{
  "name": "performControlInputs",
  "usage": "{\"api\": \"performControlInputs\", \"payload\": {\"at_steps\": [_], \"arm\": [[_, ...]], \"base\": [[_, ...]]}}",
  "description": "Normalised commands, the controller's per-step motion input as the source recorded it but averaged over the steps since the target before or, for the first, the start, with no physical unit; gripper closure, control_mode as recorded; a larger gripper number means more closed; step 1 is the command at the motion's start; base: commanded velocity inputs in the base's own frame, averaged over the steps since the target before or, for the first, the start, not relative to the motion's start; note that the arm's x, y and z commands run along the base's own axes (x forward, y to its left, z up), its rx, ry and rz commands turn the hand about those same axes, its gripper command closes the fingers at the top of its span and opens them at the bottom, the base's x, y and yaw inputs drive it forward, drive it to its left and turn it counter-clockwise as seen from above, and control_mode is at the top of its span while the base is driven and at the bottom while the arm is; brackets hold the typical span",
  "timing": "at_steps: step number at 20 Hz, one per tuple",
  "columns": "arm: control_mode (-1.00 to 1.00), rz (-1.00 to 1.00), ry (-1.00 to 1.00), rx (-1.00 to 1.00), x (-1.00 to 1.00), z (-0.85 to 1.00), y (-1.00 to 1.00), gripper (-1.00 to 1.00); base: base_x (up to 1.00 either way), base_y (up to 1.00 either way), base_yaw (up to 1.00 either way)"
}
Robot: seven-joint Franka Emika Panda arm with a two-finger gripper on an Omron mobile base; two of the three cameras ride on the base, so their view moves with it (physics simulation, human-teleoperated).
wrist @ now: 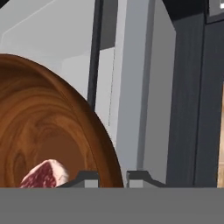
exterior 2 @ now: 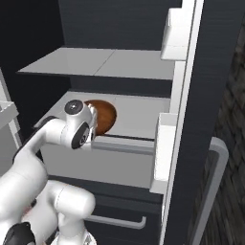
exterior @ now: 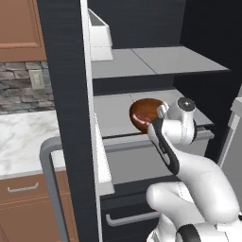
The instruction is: Place one of the steaks on the plate and the other in the bowl. Then place the bowl in the fridge.
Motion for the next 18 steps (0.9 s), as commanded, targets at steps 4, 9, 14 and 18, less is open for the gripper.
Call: {"api": "performControlInputs", "payload": {"at_steps": [4, 9, 14, 18], "arm": [[-1.0, 0.0, 0.01, 0.0, 0.71, -0.12, 0.0, 1.0], [-1.0, 0.0, 0.0, 0.0, 0.57, -0.2, 0.0, 1.0], [-1.0, 0.0, 0.01, 0.0, 0.54, -0.14, 0.0, 1.0], [-1.0, 0.0, 0.0, 0.0, 0.31, 0.0, 0.0, 1.0]], "base": [[0.0, 0.0, 0.0], [0.0, 0.0, 0.0], [0.0, 0.0, 0.0], [0.0, 0.0, 0.0]]}}
